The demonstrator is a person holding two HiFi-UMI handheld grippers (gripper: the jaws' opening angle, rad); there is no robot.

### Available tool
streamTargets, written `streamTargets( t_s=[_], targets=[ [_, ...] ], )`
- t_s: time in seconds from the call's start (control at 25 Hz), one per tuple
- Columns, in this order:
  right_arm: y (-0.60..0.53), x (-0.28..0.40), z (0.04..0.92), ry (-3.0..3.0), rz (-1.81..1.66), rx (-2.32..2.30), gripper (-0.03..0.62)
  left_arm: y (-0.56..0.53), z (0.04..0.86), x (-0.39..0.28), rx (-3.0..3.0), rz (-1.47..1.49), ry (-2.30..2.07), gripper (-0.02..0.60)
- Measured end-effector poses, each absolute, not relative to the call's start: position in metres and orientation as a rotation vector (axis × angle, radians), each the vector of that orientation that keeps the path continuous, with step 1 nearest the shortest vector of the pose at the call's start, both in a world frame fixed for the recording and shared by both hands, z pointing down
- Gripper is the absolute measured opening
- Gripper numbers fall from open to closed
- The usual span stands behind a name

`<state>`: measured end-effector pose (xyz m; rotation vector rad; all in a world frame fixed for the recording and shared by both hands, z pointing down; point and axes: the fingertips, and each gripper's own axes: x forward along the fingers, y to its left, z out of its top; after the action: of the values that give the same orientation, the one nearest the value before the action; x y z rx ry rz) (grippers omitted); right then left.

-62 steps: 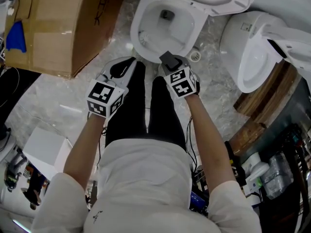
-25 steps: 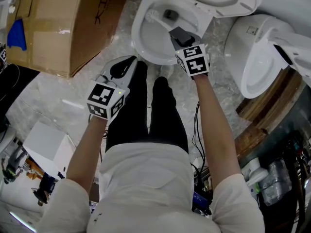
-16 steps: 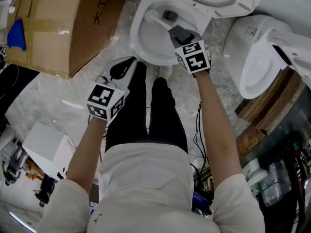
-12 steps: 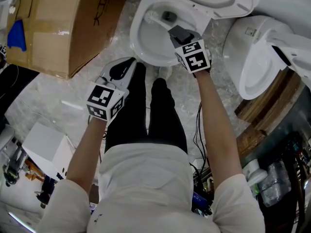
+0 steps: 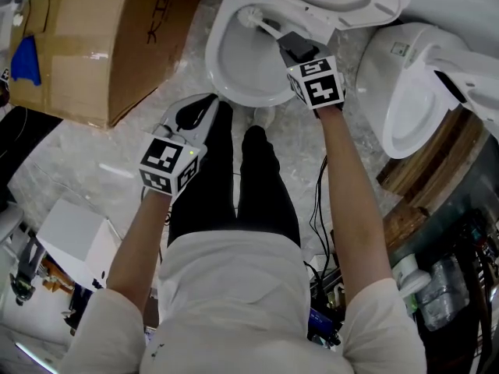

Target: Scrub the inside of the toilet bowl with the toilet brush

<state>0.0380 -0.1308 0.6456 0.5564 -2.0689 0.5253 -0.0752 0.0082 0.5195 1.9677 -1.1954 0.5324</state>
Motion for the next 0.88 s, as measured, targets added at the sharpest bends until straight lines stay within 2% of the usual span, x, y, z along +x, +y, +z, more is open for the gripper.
streamTargets(
  t_s=[0.32,0.88],
  targets=[
    [-0.142,0.055,0.644,-2.049,0.513,0.644,0.147,0.008,0.517,-0.072,1.979,0.548,-1.189,-0.014],
    [-0.145,0.128,0.646,-1.934,0.491,0.813,0.144,0.012,0.511,-0.059,2.007,0.548,-1.174,-0.014]
  ],
)
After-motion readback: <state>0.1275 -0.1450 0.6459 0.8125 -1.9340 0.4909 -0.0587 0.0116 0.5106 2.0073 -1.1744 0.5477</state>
